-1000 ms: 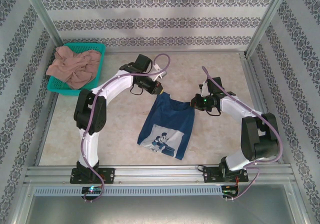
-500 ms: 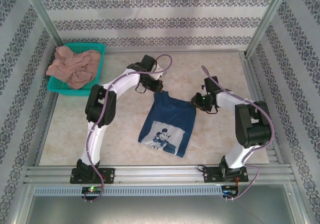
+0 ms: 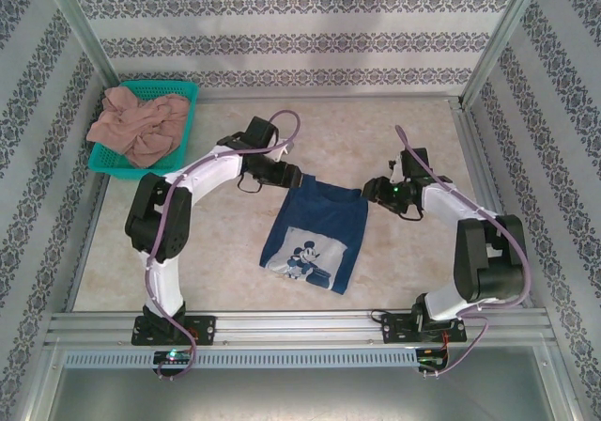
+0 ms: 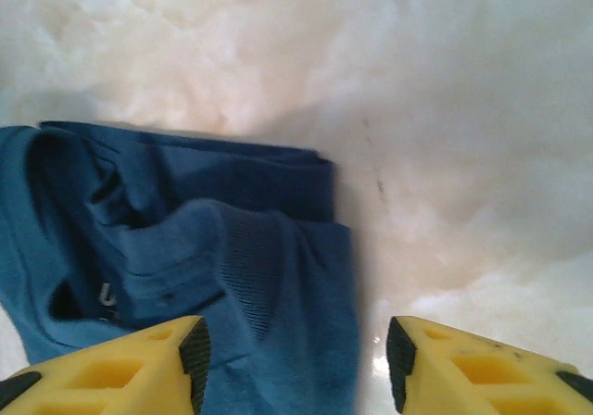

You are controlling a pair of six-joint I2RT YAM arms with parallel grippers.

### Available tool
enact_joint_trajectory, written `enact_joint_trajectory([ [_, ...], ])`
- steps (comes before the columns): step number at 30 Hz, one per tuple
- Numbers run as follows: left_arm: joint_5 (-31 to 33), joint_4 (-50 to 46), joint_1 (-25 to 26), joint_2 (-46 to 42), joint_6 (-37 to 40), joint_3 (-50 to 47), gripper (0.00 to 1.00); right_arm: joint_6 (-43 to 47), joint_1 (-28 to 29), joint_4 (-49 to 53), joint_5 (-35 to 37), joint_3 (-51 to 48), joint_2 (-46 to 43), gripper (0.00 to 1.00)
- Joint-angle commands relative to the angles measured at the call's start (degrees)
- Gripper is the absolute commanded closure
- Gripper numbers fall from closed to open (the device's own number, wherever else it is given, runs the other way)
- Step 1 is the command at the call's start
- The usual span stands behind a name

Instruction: Fold the inside-out t-shirt

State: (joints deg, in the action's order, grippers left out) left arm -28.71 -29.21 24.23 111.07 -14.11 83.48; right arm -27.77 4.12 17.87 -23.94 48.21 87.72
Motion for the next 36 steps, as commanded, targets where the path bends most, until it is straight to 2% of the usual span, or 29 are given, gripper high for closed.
enact_joint_trajectory([
  [1, -6.80, 3.72, -0.18, 1.30, -5.04, -1.72, 0.37, -1.51, -0.44, -2.22, -2.12, -0.66, 2.19, 0.48],
  [8, -10.12, 3.12, 0.69, 8.33, -5.31, 2.41, 0.43, -3.17, 0.81, -7.08, -4.00, -0.33, 7.35, 0.53],
  [11, -9.61, 3.93, 0.69, 9.51, -5.75, 3.22, 0.59, -4.14, 2.06, -8.74, -5.06, 0.05, 8.77, 0.57],
  [13, -9.87, 4.96, 0.60, 8.98, -5.63, 2.73, 0.75, -4.84, 2.53, -9.86, -6.02, 0.04, 8.73, 0.66],
  [15, -9.87, 5.04, 0.48, 7.89, -5.32, 2.21, 0.86, -4.97, 2.82, -9.73, -5.92, 0.05, 7.83, 0.73],
  [19, -10.60, 4.93, -0.73, 4.39, -4.78, 0.10, 0.98, -3.99, 2.56, -6.94, -3.83, -0.04, 4.34, 0.85],
  [24, -12.80, 4.46, -2.84, 1.62, -4.43, -0.89, 0.99, -3.48, 2.47, -4.41, -2.45, 0.56, 1.55, 0.89],
  [28, -13.50, 2.84, -4.31, 3.34, -3.95, 0.30, 0.96, -3.88, 2.49, -4.68, -1.68, 1.59, 1.84, 0.90],
  [30, -13.23, 2.13, -4.56, 5.47, -3.83, 1.55, 0.92, -4.33, 2.80, -5.57, -1.05, 2.60, 3.68, 0.90],
  [33, -9.55, 0.04, -4.76, 8.75, -3.89, 4.11, 0.84, -4.86, 3.06, -7.53, -0.73, 4.57, 8.11, 0.87],
  [36, -3.20, -0.51, -4.77, 10.65, -4.53, 5.99, 0.72, -4.18, 3.44, -8.17, 0.24, 7.68, 12.94, 0.82],
])
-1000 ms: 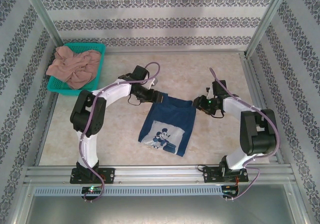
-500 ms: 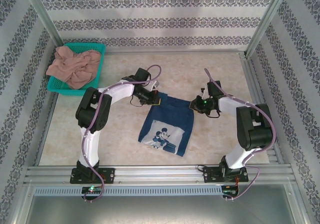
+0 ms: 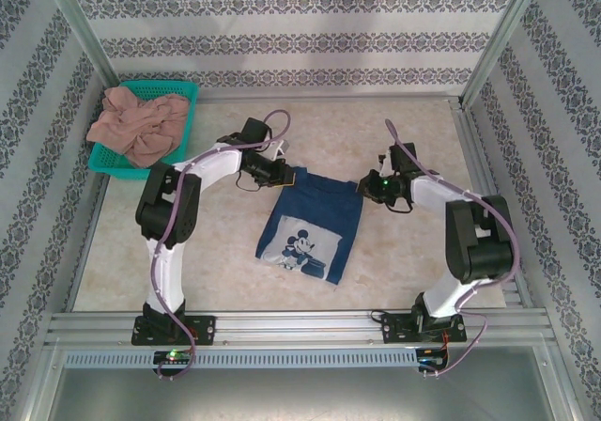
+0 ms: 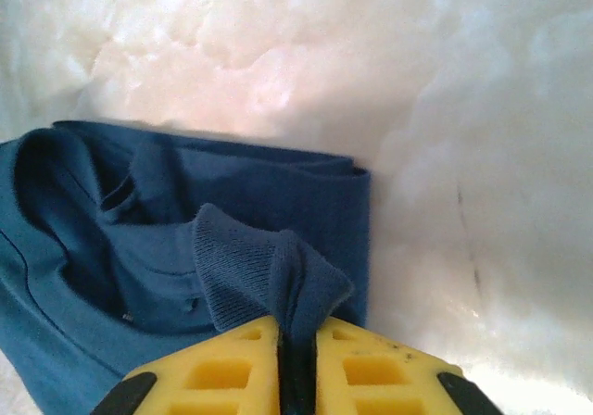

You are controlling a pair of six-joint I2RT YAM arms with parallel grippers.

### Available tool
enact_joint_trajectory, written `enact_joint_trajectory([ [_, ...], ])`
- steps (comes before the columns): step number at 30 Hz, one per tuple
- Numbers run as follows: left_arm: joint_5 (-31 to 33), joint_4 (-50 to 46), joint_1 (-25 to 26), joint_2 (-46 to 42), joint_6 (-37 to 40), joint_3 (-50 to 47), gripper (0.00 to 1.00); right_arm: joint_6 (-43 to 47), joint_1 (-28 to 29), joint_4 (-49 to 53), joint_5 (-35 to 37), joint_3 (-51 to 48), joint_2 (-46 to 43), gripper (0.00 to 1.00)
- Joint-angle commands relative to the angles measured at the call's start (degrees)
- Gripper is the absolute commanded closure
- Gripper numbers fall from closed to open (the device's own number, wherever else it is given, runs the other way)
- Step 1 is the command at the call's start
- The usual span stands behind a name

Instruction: Fold the inside-out t-shirt

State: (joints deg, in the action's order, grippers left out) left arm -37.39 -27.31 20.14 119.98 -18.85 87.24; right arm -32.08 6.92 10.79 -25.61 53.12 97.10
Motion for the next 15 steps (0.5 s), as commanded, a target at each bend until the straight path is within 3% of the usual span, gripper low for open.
enact_joint_trajectory([
  [1, 7.71, -2.65, -0.65, 2.35, -0.13, 3.12, 0.66, 0.46, 0.51, -0.83, 1.95, 4.02, 5.06, 0.79],
  [6, 11.57, -2.60, -0.71, 1.00, -0.44, 3.72, 0.45, 4.05, -1.33, 3.02, 2.85, 6.65, 5.00, 0.65],
  [11, 13.41, -0.51, -0.71, -9.38, -1.93, -6.08, 0.34, 7.00, -1.24, 7.33, 2.84, 1.88, -3.95, 0.51],
  [15, 7.22, 3.58, -0.48, -18.73, -5.51, -19.22, 0.32, 5.39, 3.31, 8.46, 4.05, -4.98, -11.17, 0.47],
])
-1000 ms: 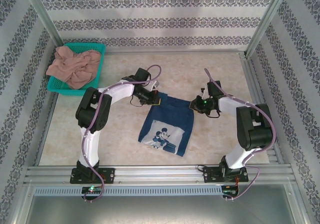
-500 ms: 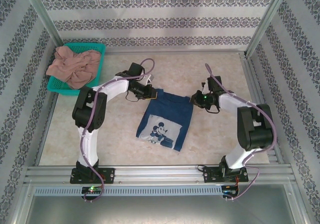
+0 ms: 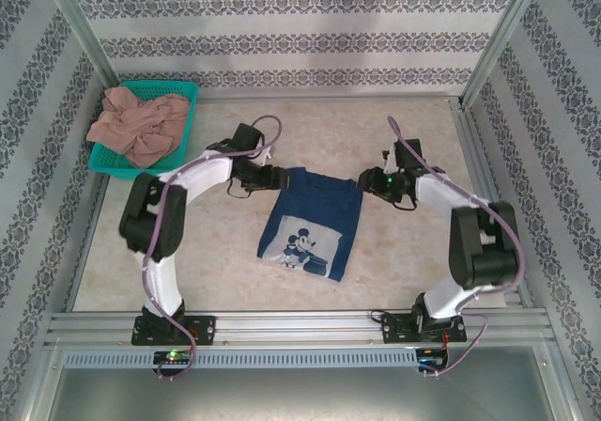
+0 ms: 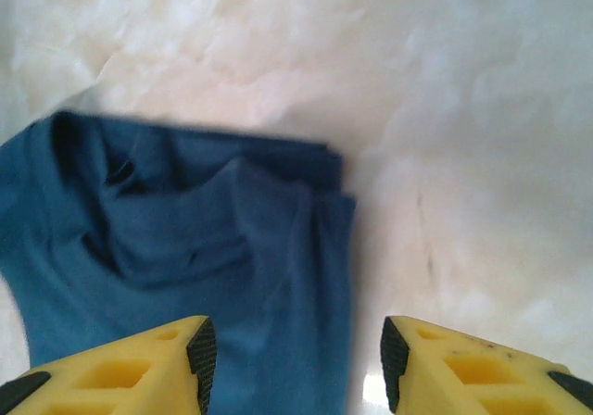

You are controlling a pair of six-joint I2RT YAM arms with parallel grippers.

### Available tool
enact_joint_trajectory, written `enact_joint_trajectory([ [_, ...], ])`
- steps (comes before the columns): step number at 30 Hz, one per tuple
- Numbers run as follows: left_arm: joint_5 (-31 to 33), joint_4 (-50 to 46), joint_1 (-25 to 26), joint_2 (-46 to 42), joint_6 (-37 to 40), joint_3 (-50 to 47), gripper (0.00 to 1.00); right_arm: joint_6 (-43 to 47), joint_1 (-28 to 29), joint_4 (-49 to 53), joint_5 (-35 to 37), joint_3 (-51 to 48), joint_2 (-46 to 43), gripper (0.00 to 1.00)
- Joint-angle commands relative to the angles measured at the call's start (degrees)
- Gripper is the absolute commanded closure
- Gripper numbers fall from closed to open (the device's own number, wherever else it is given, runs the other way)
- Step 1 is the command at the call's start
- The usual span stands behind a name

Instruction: Fold the inside-out t-shirt

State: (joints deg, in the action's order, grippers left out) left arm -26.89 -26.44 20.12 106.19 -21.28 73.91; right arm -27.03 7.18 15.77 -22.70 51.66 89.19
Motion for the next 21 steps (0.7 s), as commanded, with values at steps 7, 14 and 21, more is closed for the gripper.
enact_joint_trajectory([
  [7, -10.86, 4.42, 3.90, -8.66, -4.06, -19.90, 0.34, -5.12, 9.93, -1.02, 2.82, -7.47, -3.17, 0.50],
  [14, -17.96, 14.37, 13.30, -12.04, -10.92, -28.02, 0.41, -0.41, 10.23, 0.54, 0.12, 0.22, 6.49, 0.53],
  [21, -4.04, 3.84, 13.25, -17.27, -7.23, -23.04, 0.34, 7.72, 7.37, 6.70, 1.76, 6.98, 5.70, 0.47],
])
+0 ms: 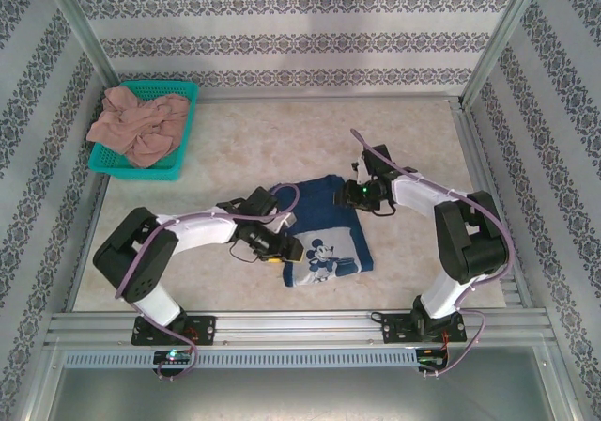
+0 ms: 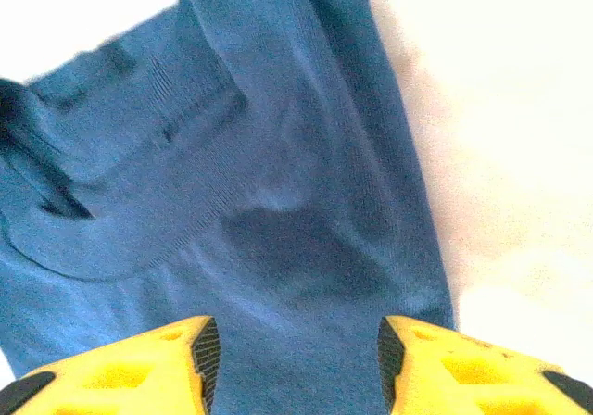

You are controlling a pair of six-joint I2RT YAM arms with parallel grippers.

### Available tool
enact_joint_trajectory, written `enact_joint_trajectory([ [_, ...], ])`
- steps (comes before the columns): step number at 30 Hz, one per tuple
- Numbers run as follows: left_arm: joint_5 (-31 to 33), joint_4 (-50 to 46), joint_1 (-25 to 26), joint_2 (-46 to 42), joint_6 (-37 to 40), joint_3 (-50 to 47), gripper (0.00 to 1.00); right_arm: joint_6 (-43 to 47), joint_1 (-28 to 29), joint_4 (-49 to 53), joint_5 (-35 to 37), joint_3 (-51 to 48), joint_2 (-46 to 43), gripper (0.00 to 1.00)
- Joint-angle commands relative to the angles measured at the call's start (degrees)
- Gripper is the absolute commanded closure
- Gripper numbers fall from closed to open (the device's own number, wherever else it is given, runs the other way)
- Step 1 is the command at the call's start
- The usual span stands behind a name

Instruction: Fold the inside-out t-shirt

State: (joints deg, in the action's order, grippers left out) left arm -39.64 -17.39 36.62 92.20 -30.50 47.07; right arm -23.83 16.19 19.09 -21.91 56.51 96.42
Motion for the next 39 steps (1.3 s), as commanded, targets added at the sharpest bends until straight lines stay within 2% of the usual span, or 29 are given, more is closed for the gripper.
enact_joint_trajectory([
  [1, 9.81, -5.66, -5.89, -3.59, 2.22, 4.47, 0.33, 5.61, -2.53, 3.68, 1.15, 2.92, -1.38, 0.44],
  [5, 10.53, -1.33, -13.60, -2.67, -1.22, 5.87, 0.27, 9.80, -2.21, 6.10, 1.88, 8.89, 2.31, 0.36],
  [7, 11.53, 0.09, -14.35, -0.26, -1.70, 7.82, 0.20, 10.89, -1.54, 7.53, 2.15, 12.81, 5.52, 0.32],
  [9, 11.64, -0.04, -14.97, 3.49, -1.67, 10.60, 0.18, 11.34, -1.51, 8.31, 1.32, 15.88, 8.86, 0.25],
  [11, 11.95, 0.28, -15.50, 6.96, -1.61, 12.91, 0.17, 12.46, -1.40, 9.57, -0.27, 18.64, 11.98, 0.22],
  [16, 14.70, -3.06, -16.36, 11.99, 2.10, 17.75, 0.16, 14.54, -0.30, 11.34, -1.97, 22.31, 16.74, 0.20],
  [21, 12.10, -0.42, -16.15, 14.97, 2.23, 18.95, 0.14, 15.16, 0.51, 12.68, -3.08, 24.93, 20.78, 0.22],
  [25, 9.46, 0.80, -15.19, 18.10, 2.50, 20.18, 0.16, 14.89, 0.93, 13.06, -5.25, 25.23, 22.21, 0.27],
  [30, 5.80, 3.24, -14.38, 21.32, 2.12, 20.68, 0.28, 13.92, 1.66, 11.79, -8.04, 23.85, 22.66, 0.37],
  [37, 6.29, 4.53, -14.38, 23.14, 2.44, 20.15, 0.58, 13.03, 1.75, 10.94, -8.50, 23.21, 23.66, 0.53],
  [39, 6.41, 4.77, -14.77, 23.84, 2.64, 20.15, 0.67, 12.59, 1.66, 10.32, -8.25, 23.21, 23.96, 0.62],
])
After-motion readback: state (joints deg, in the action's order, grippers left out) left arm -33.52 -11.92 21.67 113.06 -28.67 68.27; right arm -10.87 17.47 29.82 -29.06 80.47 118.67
